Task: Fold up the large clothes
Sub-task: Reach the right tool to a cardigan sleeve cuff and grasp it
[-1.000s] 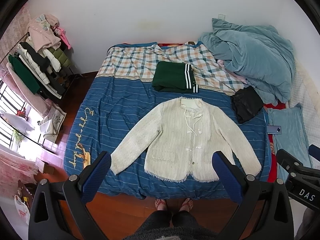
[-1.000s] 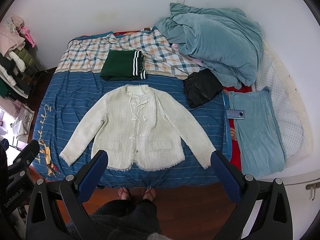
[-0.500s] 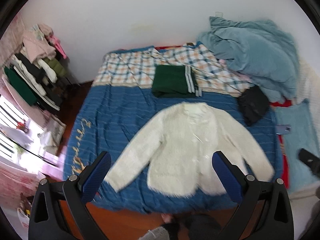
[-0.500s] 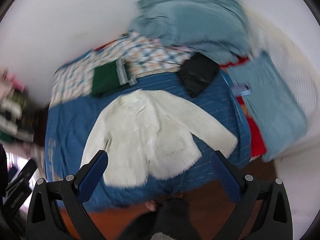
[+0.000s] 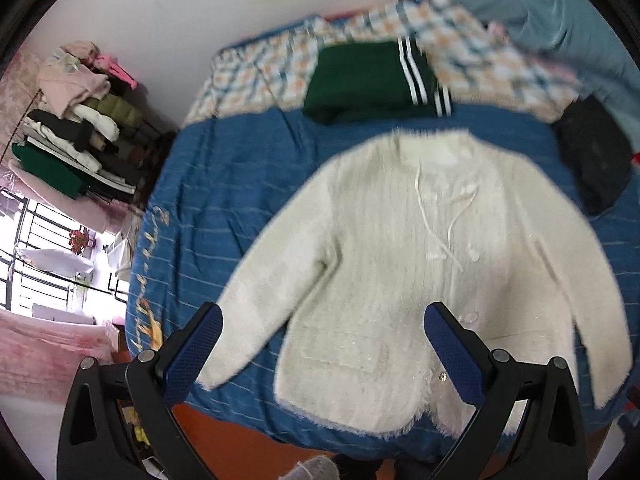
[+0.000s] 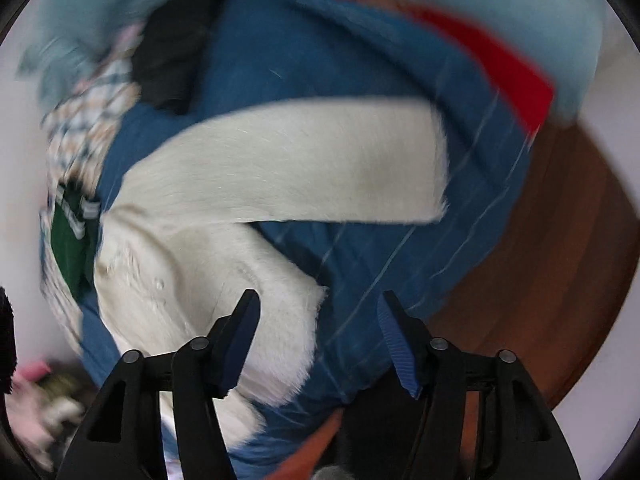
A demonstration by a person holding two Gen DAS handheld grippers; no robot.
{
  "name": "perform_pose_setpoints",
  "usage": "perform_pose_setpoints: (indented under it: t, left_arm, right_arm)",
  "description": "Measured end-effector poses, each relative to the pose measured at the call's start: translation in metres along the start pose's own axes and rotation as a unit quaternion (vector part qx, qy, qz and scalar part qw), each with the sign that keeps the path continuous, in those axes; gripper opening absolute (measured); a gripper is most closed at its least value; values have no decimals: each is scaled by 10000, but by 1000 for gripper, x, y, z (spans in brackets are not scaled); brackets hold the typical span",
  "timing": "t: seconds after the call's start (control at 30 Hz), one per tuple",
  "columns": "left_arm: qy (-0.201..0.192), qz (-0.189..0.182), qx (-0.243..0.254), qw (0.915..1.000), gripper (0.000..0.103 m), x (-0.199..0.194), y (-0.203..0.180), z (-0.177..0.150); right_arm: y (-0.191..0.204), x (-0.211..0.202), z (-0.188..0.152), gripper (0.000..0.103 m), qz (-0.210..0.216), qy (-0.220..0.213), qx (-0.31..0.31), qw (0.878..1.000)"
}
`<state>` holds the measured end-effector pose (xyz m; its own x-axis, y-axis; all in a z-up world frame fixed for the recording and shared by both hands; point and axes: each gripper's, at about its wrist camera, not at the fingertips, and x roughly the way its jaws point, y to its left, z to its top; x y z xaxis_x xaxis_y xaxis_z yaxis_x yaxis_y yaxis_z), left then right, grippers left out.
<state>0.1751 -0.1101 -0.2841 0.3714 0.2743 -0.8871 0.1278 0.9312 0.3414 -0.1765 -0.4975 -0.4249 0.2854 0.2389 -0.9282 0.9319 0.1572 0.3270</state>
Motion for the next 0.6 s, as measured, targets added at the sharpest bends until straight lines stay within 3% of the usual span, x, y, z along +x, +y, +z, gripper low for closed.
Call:
perform_pose_setpoints:
  t: [0.13, 0.23, 0.3, 0.4, 0.5, 0.6]
  left_arm:
    - [499, 94, 74, 9987, 103, 53, -30, -1]
    - [800, 158, 43, 9967, 103, 89, -47, -4]
    - [1072, 121, -52, 9942, 103, 118, -56, -9]
    - [1346, 60, -188, 9907, 103, 146, -63, -15]
    - [1379, 2, -193, 9903, 103, 166, -69, -18]
    - [1372, -17, -130, 9905, 103, 185, -79, -20]
  right_arm:
    - [-58, 86, 32, 67, 553, 200, 1075, 9925]
    - [-91, 136, 51, 67, 854, 80, 1808, 9798]
    - [-108, 152, 62, 67, 1055, -299, 2213, 9690]
    - [-113, 140, 70, 67, 1511, -1097, 2574, 9481]
    - [-105, 142, 84, 70, 1548, -1364, 2397, 9487]
    - [-94, 168, 98, 75, 1295, -1229, 2213, 9587]
